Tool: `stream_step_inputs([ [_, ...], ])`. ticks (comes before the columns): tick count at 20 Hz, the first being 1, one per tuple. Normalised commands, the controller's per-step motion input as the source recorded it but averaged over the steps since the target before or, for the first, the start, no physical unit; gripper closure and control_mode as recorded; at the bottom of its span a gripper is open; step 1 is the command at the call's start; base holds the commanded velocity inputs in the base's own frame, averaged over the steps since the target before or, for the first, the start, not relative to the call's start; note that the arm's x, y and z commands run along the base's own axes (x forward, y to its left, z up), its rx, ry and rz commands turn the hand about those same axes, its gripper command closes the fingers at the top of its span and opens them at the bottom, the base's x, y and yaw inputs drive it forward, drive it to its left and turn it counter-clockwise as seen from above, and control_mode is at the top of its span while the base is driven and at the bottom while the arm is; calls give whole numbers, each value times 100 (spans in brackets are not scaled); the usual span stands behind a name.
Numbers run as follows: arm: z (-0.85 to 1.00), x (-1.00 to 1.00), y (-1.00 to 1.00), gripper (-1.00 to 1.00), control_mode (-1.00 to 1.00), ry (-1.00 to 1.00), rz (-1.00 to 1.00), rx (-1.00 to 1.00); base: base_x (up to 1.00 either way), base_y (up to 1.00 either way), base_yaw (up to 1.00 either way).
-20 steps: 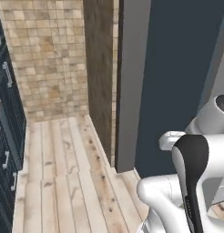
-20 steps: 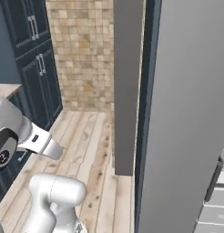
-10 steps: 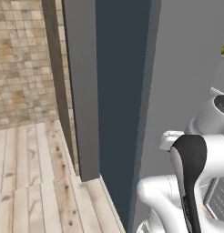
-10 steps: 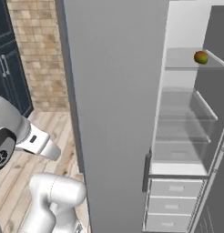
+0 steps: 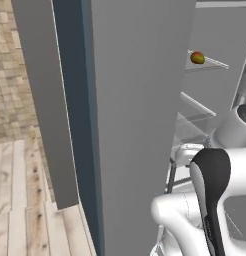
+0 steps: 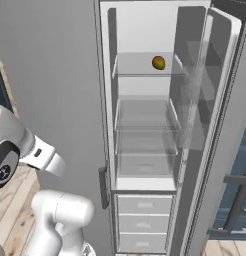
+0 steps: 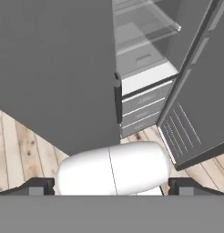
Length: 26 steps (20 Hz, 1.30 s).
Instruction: Pick the mango and orange from the fridge and place them inside the tupperware on the counter.
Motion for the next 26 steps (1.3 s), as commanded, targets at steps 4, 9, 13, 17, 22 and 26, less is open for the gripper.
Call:
stream_step_inputs([
  [4, 0, 0, 0, -100, 100, 0, 0, 0, 0, -32, 0],
  [9, 0, 0, 0, -100, 100, 0, 0, 0, 0, -37, 0],
  [13, 0, 0, 0, -100, 100, 0, 0, 0, 5, -44, 0],
  [17, 0, 0, 0, -100, 100, 0, 0, 0, 10, -43, 0],
  [22, 0, 0, 0, -100, 100, 0, 0, 0, 19, -31, 0],
  [26, 0, 0, 0, -100, 100, 0, 0, 0, 29, -26, 0],
])
